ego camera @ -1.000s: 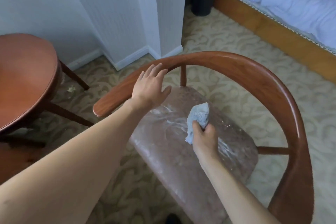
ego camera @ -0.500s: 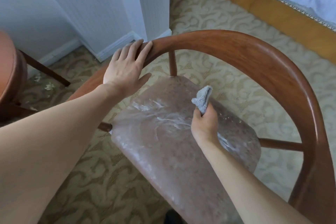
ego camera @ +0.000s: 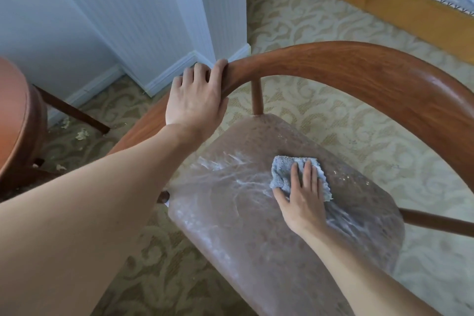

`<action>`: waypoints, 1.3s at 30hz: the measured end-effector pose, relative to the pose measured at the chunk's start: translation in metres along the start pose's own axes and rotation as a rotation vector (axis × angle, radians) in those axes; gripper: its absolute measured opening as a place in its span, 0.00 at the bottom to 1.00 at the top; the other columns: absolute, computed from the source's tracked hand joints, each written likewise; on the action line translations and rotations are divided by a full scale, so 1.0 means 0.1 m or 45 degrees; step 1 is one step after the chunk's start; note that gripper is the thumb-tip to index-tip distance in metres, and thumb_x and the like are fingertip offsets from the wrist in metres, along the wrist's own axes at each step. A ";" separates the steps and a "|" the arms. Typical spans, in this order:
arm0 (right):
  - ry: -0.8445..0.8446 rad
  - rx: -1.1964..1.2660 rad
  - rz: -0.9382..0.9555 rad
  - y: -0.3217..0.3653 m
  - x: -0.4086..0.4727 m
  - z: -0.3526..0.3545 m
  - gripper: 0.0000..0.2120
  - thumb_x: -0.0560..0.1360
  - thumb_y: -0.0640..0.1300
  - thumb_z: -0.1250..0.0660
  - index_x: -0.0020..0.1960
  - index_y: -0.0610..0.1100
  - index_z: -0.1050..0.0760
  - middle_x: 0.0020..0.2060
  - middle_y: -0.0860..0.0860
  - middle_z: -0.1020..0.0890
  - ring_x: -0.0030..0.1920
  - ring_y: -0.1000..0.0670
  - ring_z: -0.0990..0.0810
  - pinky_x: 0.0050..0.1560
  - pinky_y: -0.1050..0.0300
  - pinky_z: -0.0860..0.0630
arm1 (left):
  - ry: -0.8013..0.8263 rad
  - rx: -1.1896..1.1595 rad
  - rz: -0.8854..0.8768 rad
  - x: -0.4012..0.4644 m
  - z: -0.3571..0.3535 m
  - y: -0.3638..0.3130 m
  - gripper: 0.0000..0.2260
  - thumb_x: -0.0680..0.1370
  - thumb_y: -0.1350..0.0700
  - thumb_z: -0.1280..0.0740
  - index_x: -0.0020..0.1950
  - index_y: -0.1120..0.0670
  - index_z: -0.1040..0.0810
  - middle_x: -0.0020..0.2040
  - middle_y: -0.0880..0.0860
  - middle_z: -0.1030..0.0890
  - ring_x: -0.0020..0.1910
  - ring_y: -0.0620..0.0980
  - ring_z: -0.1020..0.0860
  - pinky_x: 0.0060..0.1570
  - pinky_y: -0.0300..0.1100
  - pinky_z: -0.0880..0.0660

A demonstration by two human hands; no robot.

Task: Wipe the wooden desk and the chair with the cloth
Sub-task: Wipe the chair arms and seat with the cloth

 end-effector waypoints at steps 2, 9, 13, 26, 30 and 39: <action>0.033 0.017 -0.013 0.01 0.01 0.03 0.41 0.78 0.69 0.57 0.82 0.47 0.60 0.80 0.45 0.65 0.80 0.46 0.66 0.80 0.47 0.63 | 0.068 -0.041 -0.007 0.06 0.01 0.04 0.29 0.78 0.45 0.32 0.76 0.52 0.38 0.60 0.58 0.25 0.58 0.61 0.25 0.55 0.55 0.27; -0.066 0.089 -0.002 0.00 0.00 0.00 0.46 0.72 0.75 0.68 0.82 0.49 0.57 0.81 0.46 0.63 0.81 0.47 0.64 0.79 0.47 0.64 | 0.065 -0.089 0.051 0.14 0.01 0.06 0.22 0.76 0.51 0.32 0.68 0.54 0.33 0.55 0.56 0.23 0.51 0.60 0.23 0.42 0.51 0.33; -0.109 0.179 -0.087 0.09 0.09 -0.06 0.46 0.73 0.72 0.73 0.82 0.47 0.58 0.81 0.44 0.61 0.81 0.45 0.64 0.79 0.42 0.63 | 0.047 -0.069 0.051 0.14 0.00 0.05 0.23 0.76 0.51 0.32 0.69 0.54 0.34 0.57 0.57 0.23 0.53 0.61 0.23 0.42 0.52 0.33; -0.192 -0.174 0.560 1.69 0.31 -0.59 0.31 0.84 0.55 0.50 0.82 0.45 0.55 0.82 0.43 0.56 0.81 0.40 0.61 0.79 0.38 0.57 | -0.130 -0.018 0.016 0.15 -0.05 0.04 0.21 0.79 0.46 0.34 0.69 0.54 0.32 0.58 0.56 0.23 0.56 0.61 0.23 0.45 0.52 0.33; -0.190 -0.237 0.568 1.39 0.31 -0.49 0.30 0.85 0.54 0.51 0.82 0.47 0.56 0.82 0.46 0.56 0.81 0.43 0.60 0.80 0.41 0.57 | -0.142 -0.017 0.020 0.14 -0.03 0.02 0.22 0.79 0.45 0.33 0.69 0.54 0.33 0.59 0.57 0.23 0.56 0.62 0.23 0.45 0.53 0.34; -0.265 -0.235 0.095 0.45 0.63 -0.11 0.35 0.81 0.55 0.47 0.82 0.40 0.52 0.82 0.41 0.52 0.81 0.38 0.55 0.79 0.38 0.55 | -0.166 -0.014 0.031 0.14 -0.02 0.03 0.21 0.79 0.48 0.34 0.68 0.54 0.32 0.57 0.56 0.23 0.54 0.60 0.23 0.43 0.51 0.35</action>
Point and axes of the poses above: each hand's wrist, its own x-axis towards the middle knuckle, its own z-axis out of the back of the hand, y = z × x, the point moved 6 cm from there along x, towards the middle knuckle
